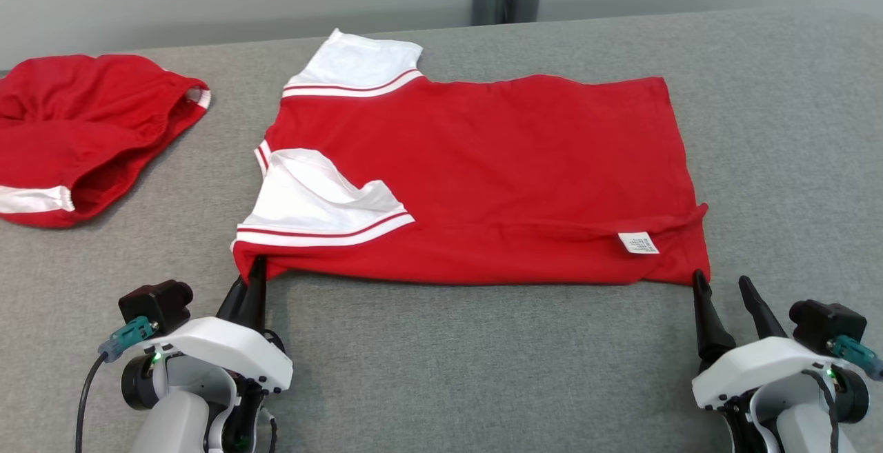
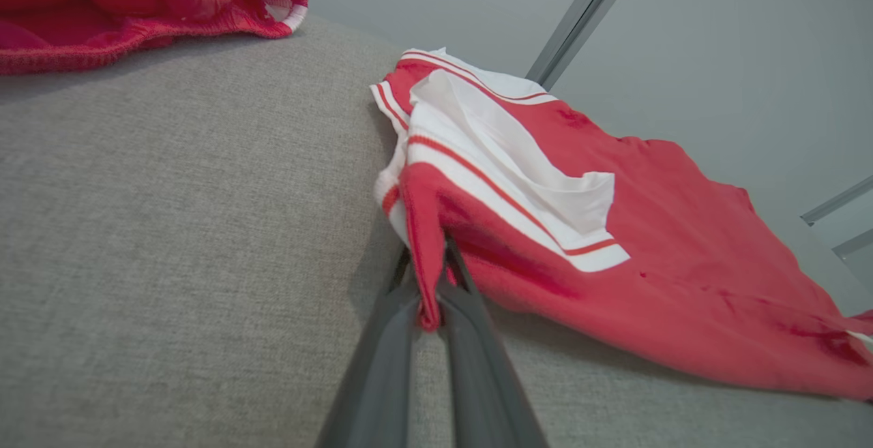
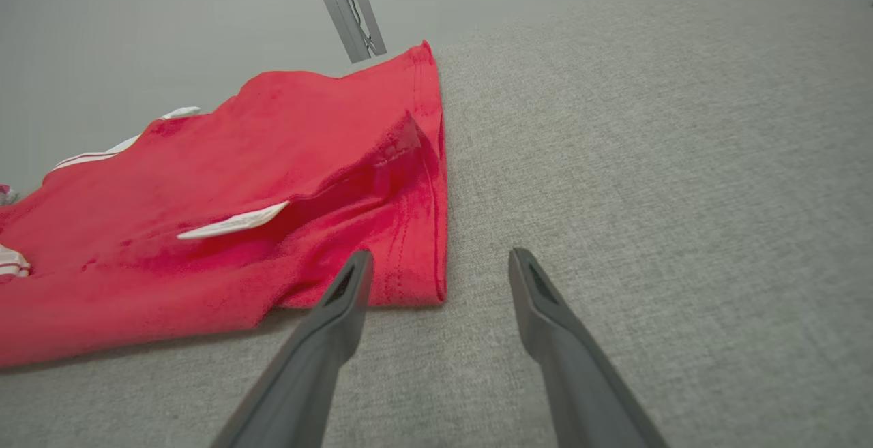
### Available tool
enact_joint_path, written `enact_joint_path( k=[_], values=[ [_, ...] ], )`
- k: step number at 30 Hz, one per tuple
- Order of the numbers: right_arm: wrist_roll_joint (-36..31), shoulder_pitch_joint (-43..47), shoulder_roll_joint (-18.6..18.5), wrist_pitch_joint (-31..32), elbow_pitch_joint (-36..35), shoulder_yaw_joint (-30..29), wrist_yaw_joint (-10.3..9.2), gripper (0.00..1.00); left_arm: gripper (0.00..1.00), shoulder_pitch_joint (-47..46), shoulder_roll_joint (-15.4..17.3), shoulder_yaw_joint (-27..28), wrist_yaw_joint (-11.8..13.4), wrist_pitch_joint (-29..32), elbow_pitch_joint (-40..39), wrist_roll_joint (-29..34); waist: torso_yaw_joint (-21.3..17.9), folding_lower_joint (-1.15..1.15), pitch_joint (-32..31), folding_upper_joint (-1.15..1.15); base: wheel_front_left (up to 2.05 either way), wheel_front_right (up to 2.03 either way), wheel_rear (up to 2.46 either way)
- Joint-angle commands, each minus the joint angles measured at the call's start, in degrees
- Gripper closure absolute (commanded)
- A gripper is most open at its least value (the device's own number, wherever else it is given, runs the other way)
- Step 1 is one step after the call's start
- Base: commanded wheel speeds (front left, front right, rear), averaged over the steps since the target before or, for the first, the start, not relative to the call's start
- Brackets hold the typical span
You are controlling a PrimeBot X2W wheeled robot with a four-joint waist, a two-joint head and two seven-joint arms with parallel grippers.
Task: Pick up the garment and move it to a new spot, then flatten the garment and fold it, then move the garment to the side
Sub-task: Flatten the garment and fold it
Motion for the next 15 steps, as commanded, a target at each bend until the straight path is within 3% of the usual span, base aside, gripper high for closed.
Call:
enact_joint_path(
  k=[1,10,13,15],
  values=[
    [0.62,-1.39,-0.35,0.11,1.48,-0.15,0.11,0.0,1.0,0.39,0.31,-0.27,-0.14,0.17,-0.82,0.13,0.74,0.0,-0.22,0.0,0.0,0.0,0.0],
    [-0.21,-8.24,-0.24,3.96,15.12,1.1,0.12,0.0,1.0,0.94,-0.15,-1.92,0.09,0.12,-2.59,0.41,2.36,0.0,-0.33,0.0,0.0,0.0,0.0],
    [0.88,-9.84,0.02,4.29,18.2,2.7,0.12,0.59,1.0,0.95,-0.23,-2.34,-0.09,-0.24,-2.7,0.48,2.69,0.0,-0.53,0.0,0.0,0.0,0.0],
    [1.58,-10.63,0.02,3.78,19.62,3.29,0.12,0.76,1.0,1.06,-0.28,-2.52,-0.21,-0.52,-2.76,0.43,2.8,0.0,-0.75,0.0,0.0,0.0,0.0]
  ],
)
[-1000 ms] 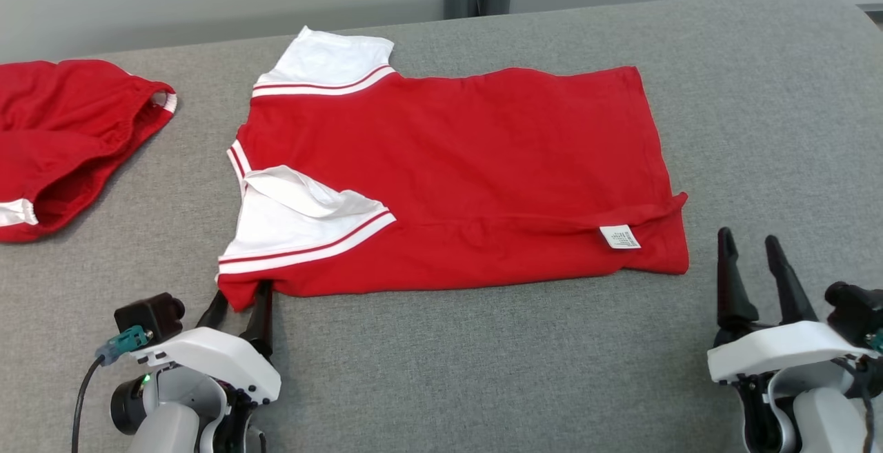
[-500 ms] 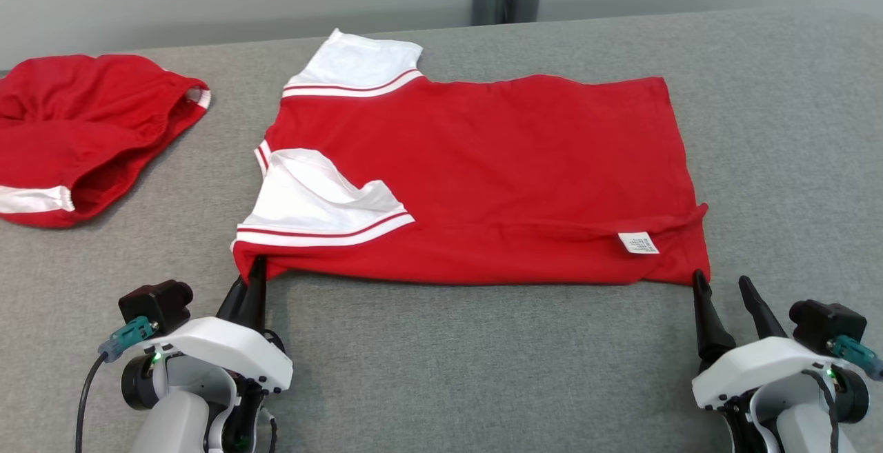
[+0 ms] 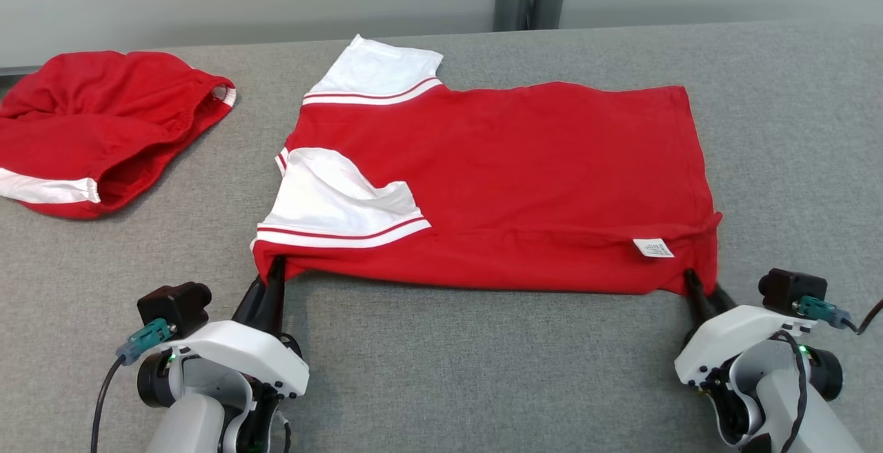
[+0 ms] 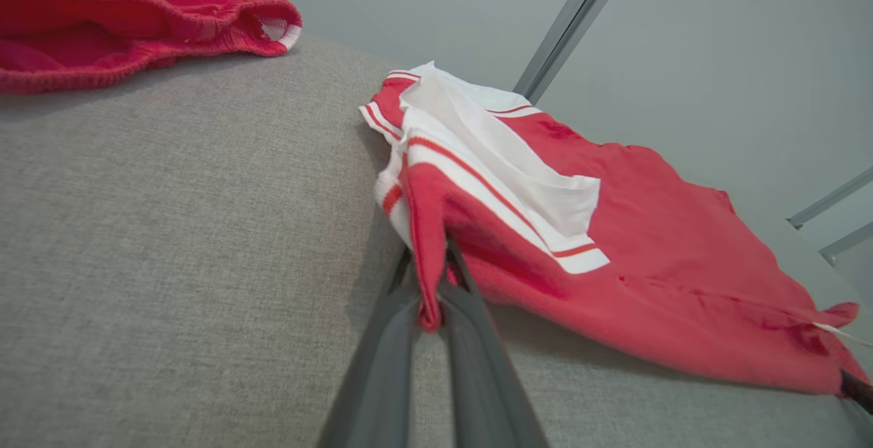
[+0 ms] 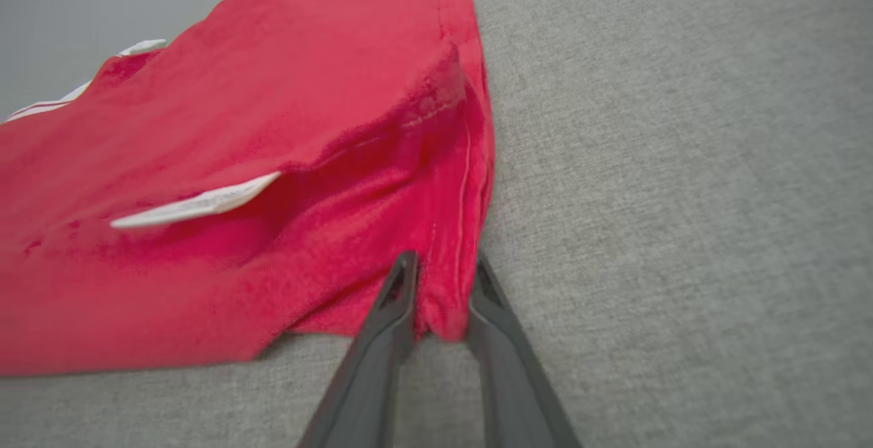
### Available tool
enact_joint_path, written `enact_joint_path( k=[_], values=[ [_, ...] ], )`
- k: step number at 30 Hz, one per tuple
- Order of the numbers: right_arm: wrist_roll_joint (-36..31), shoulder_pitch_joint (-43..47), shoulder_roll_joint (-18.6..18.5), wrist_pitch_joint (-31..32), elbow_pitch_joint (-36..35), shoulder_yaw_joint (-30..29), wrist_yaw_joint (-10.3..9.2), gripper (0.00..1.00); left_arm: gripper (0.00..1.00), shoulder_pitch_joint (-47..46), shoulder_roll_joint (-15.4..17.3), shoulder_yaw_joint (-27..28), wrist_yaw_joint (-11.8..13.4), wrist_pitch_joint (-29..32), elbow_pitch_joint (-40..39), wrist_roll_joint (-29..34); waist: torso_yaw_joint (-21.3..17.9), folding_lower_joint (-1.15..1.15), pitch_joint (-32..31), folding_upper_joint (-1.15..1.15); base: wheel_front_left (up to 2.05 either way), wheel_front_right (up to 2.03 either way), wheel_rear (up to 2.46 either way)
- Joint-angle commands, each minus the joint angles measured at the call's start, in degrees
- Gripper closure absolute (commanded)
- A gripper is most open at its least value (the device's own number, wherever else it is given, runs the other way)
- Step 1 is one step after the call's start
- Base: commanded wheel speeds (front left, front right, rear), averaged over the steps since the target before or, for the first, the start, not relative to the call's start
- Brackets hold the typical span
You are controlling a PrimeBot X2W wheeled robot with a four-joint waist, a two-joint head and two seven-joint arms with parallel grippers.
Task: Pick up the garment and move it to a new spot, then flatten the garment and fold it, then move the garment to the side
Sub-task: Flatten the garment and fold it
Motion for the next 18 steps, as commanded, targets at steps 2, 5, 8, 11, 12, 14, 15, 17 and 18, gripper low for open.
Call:
enact_joint_path(
  k=[2,5,8,11,12,14,15,17,18],
  values=[
    [1.63,-0.36,0.41,-0.18,2.13,1.04,0.11,1.0,1.0,0.24,0.41,-0.18,-0.43,-0.74,-0.39,0.23,0.09,0.0,-0.42,0.0,0.0,0.0,0.0],
    [4.93,-0.82,0.33,-0.13,1.83,1.91,0.11,1.0,1.0,0.46,0.67,-0.54,-0.68,-1.2,-0.88,0.35,0.05,0.0,-0.95,0.0,0.0,0.0,0.0],
    [7.94,-0.13,-0.05,1.35,-1.46,1.67,0.11,1.0,1.0,1.3,1.37,-1.25,-1.41,-1.26,-2.62,0.72,-0.26,0.0,-1.61,0.0,0.0,0.0,0.0],
    [9.64,1.86,-1.79,4.11,-5.75,1.38,0.1,1.0,1.0,2.45,2.45,-2.02,-1.9,-0.29,-4.98,0.95,-0.49,0.0,-2.13,0.0,0.0,0.0,0.0],
    [9.64,1.86,-1.79,4.11,-5.75,1.38,0.1,1.0,1.0,2.45,2.45,-2.02,-1.9,-0.29,-4.98,0.95,-0.49,0.0,-2.13,0.0,0.0,0.0,0.0],
    [11.06,3.78,-2.98,6.32,-9.76,1.14,0.1,1.0,1.0,3.86,3.36,-2.35,-2.01,0.7,-7.1,0.98,-0.68,0.0,-2.51,0.0,0.0,0.0,0.0],
    [11.64,4.99,-3.66,7.47,-11.9,0.89,0.11,1.0,1.0,4.75,3.81,-2.42,-1.95,1.3,-8.26,0.93,-0.78,0.0,-2.71,0.0,0.0,0.0,0.0],
    [12.7,7.92,-4.98,9.91,-16.52,0.18,0.1,1.0,1.0,6.89,4.72,-2.61,-1.77,2.76,-11.02,0.6,-0.91,0.0,-3.08,0.0,0.0,0.0,0.0],
    [12.98,9.41,-5.49,11.08,-18.76,-0.34,0.09,1.0,1.0,8.03,5.11,-2.69,-1.62,3.58,-12.52,0.41,-0.95,0.0,-3.24,0.0,0.0,0.0,0.0]
  ],
)
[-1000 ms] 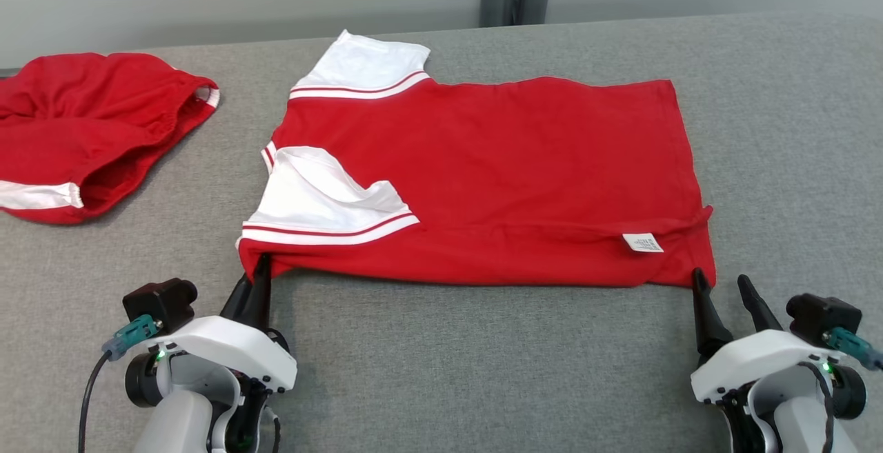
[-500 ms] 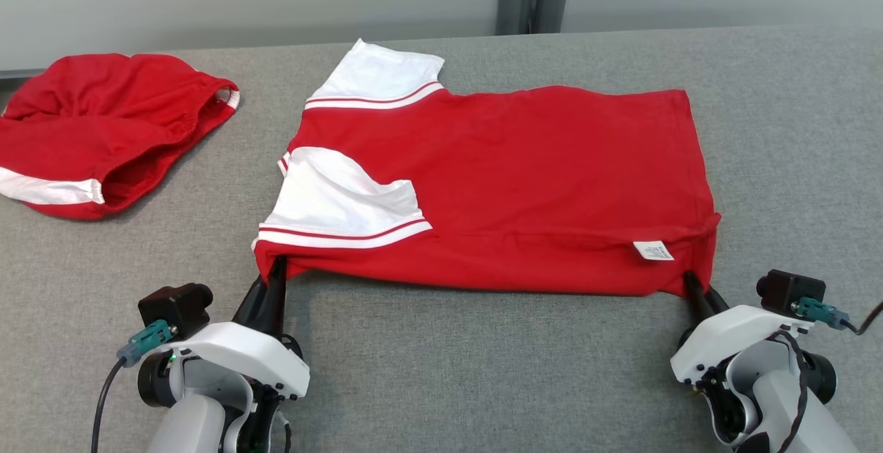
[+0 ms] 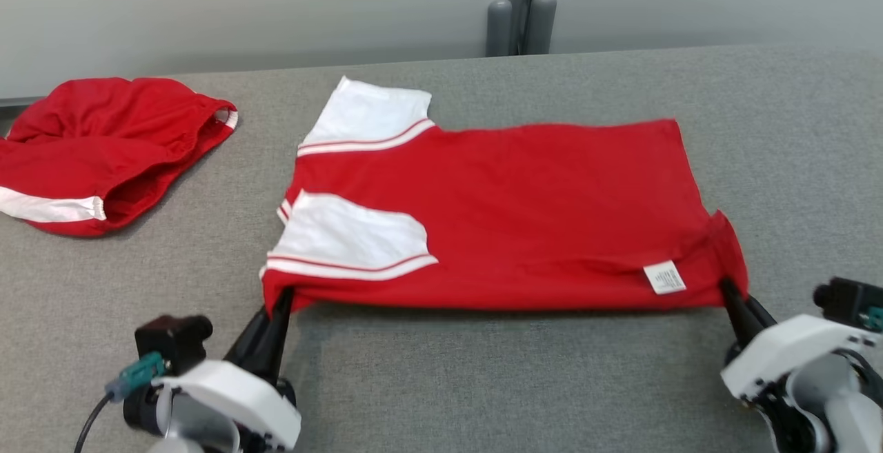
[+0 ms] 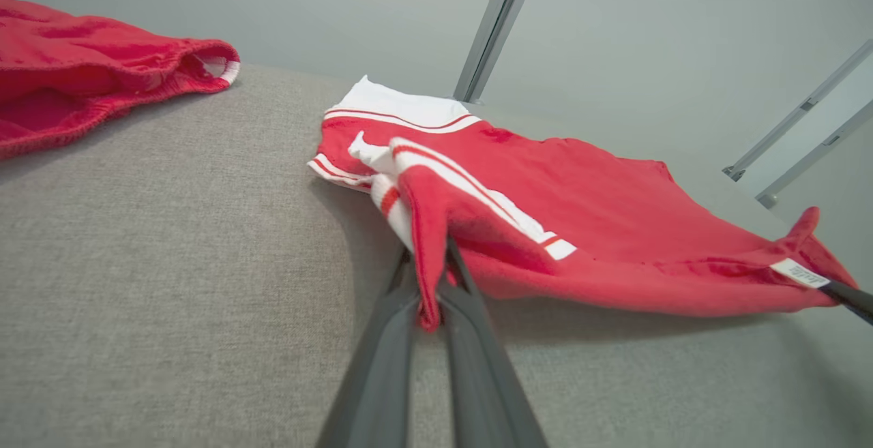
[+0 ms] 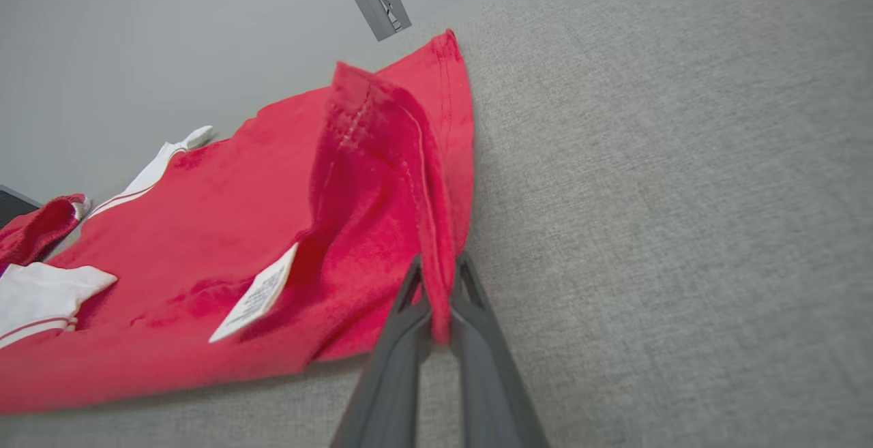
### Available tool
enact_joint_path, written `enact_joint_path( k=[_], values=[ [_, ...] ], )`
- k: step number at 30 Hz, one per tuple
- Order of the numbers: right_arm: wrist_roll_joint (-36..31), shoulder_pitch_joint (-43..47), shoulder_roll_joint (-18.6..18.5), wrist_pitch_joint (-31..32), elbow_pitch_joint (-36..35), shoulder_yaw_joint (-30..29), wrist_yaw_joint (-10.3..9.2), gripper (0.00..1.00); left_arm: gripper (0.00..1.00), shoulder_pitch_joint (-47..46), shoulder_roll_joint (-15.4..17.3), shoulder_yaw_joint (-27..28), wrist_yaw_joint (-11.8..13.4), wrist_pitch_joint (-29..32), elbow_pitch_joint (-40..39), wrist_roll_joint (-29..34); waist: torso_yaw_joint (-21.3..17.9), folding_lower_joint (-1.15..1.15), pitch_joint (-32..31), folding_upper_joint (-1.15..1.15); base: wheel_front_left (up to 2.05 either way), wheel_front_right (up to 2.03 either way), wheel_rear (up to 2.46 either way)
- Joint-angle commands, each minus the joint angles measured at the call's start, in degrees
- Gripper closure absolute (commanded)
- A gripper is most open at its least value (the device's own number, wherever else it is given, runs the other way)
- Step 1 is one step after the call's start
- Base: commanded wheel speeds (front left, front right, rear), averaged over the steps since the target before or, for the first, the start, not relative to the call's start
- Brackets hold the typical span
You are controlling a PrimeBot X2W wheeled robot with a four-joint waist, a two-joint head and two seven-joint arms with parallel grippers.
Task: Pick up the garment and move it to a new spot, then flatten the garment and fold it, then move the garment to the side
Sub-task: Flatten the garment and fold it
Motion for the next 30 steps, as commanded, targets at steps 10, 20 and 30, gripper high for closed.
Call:
enact_joint_path(
  k=[10,20,30],
  values=[
    [-0.76,14.36,0.91,9.73,-16.63,-8.06,0.02,1.0,1.0,13.08,2.45,-0.69,2.96,6.74,-12.55,-2.25,0.43,0.0,-0.42,0.0,0.0,0.0,0.0],
    [-3.53,17.1,4.4,9.59,-19.25,-11.68,0.03,0.0,0.0,14.37,0.93,-2.24,4.23,6.68,-12.23,-1.94,0.38,0.0,0.1,0.0,0.0,0.0,0.0],
    [-6.55,15.63,5.06,6.74,-18.74,-13.11,0.03,0.0,0.0,12.02,3.93,-0.54,4.99,6.71,-13.19,-0.53,-0.78,0.0,0.5,0.0,0.0,0.0,0.0]
  ],
)
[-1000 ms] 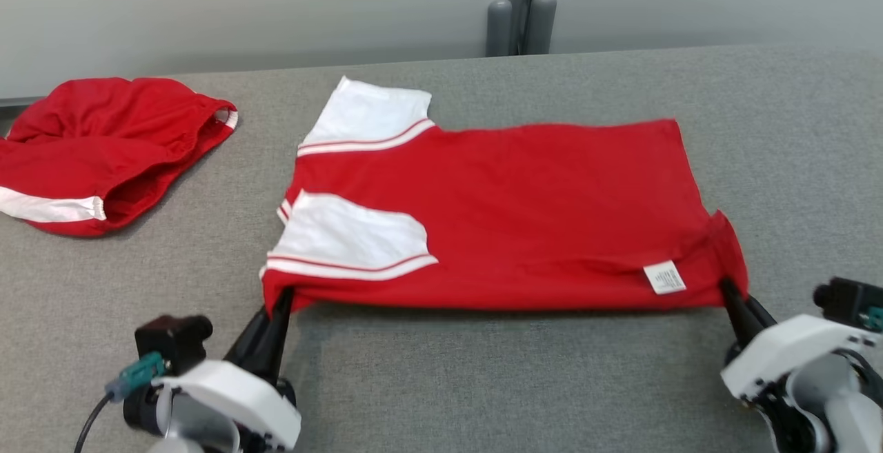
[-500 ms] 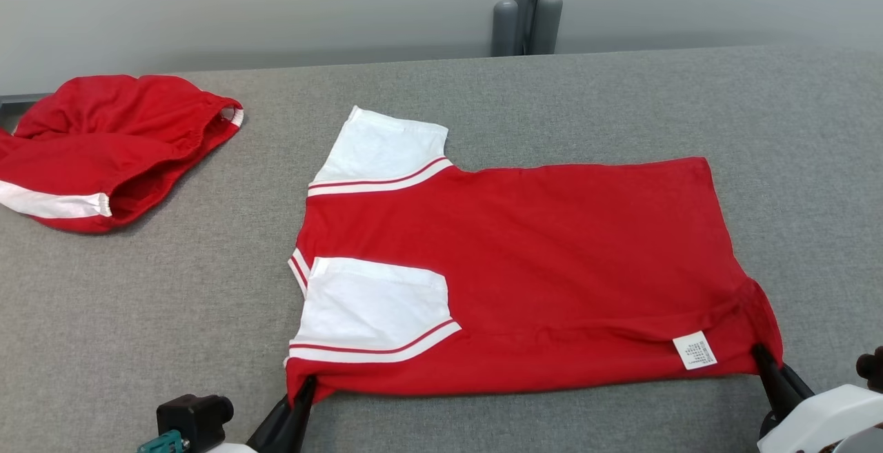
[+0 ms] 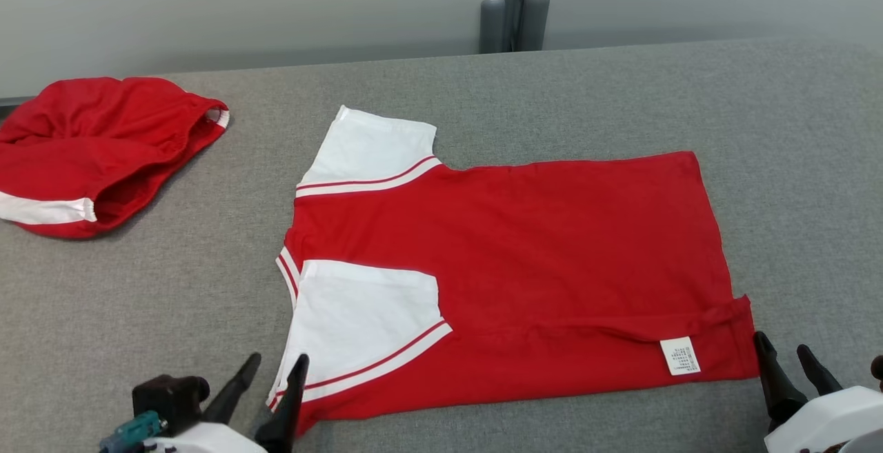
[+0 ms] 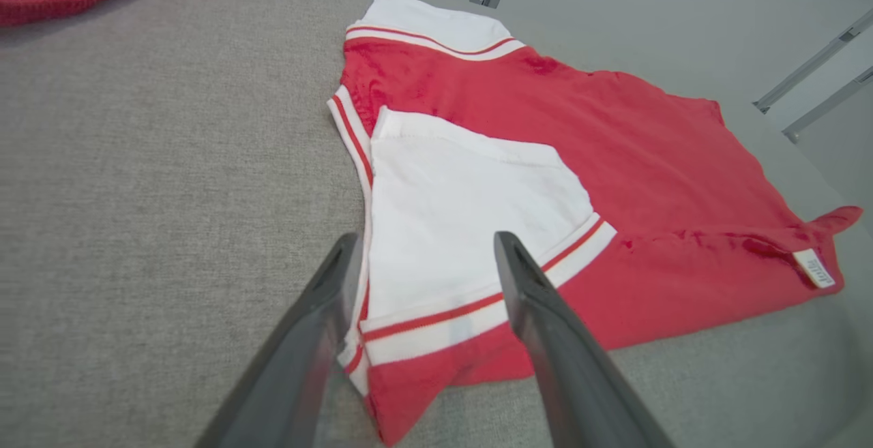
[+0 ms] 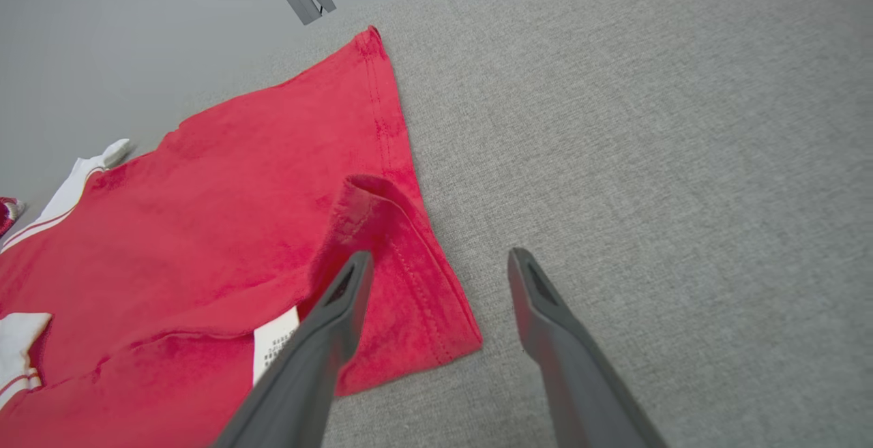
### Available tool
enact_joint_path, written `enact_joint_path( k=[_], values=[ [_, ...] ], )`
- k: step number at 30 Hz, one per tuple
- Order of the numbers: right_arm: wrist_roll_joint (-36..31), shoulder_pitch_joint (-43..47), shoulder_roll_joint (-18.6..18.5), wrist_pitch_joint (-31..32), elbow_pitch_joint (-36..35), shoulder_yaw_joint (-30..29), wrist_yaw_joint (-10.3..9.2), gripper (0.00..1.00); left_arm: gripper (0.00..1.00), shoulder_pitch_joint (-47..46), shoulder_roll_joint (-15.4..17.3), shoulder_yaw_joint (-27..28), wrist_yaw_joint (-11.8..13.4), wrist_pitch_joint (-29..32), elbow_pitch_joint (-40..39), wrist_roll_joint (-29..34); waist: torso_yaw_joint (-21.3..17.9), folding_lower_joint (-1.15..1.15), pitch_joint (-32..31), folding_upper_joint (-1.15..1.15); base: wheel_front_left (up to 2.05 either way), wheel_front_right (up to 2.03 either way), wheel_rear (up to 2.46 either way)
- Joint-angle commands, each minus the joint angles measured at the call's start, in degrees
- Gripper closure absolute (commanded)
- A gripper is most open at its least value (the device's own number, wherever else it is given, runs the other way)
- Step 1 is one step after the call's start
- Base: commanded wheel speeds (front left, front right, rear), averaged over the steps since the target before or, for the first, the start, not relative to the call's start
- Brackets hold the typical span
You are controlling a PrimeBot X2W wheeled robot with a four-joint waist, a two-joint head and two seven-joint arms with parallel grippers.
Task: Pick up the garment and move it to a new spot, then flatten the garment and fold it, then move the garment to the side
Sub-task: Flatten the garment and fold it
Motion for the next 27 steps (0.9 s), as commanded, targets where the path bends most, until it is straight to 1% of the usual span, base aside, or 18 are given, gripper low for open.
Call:
enact_joint_path(
  k=[1,4,8,9,13,20,27],
  values=[
    [-0.43,-1.12,-0.07,-0.85,-0.44,0.24,0.03,0.0,0.0,-2.21,0.72,0.41,0.02,-0.16,-0.35,0.54,-0.28,0.0,0.31,0.0,0.0,0.0,0.0],
    [-0.81,-2.28,-0.06,-1.97,-1.42,1.57,0.03,0.0,0.0,-5.7,1.67,0.5,-0.44,0.36,-0.07,1.32,-0.93,0.0,1.05,0.0,0.0,0.0,0.0],
    [-1.91,-5.05,-0.99,-3.25,-2.69,4.06,0.03,0.0,0.0,-12.45,3.11,0.32,-1.36,1.88,1.85,2.3,-2.25,0.0,2.6,0.0,0.0,0.0,0.0],
    [-1.91,-5.05,-0.99,-3.25,-2.69,4.06,0.03,0.0,0.0,-12.45,3.11,0.32,-1.36,1.88,1.85,2.3,-2.25,0.0,2.6,0.0,0.0,0.0,0.0],
    [-2.21,-8.57,-1.96,-3.85,-3.28,7.01,0.03,0.0,0.0,-21.17,4.58,0.11,-2.33,3.78,5.78,3.51,-3.99,0.0,5.02,0.0,0.0,0.0,0.0],
    [-1.74,-15.27,-2.83,-4.57,-3.16,11.74,0.03,0.0,0.0,-37.98,5.23,-0.91,-3.51,6.1,17.27,5.68,-7.45,0.0,10.73,0.0,0.0,0.0,0.0],
    [-0.27,-20.66,-3.39,-5.9,-2.52,16.15,0.03,0.0,0.0,-52.66,5.01,-2.27,-2.68,6.76,31.61,8.84,-10.91,0.0,16.39,0.0,0.0,0.0,0.0]
  ],
)
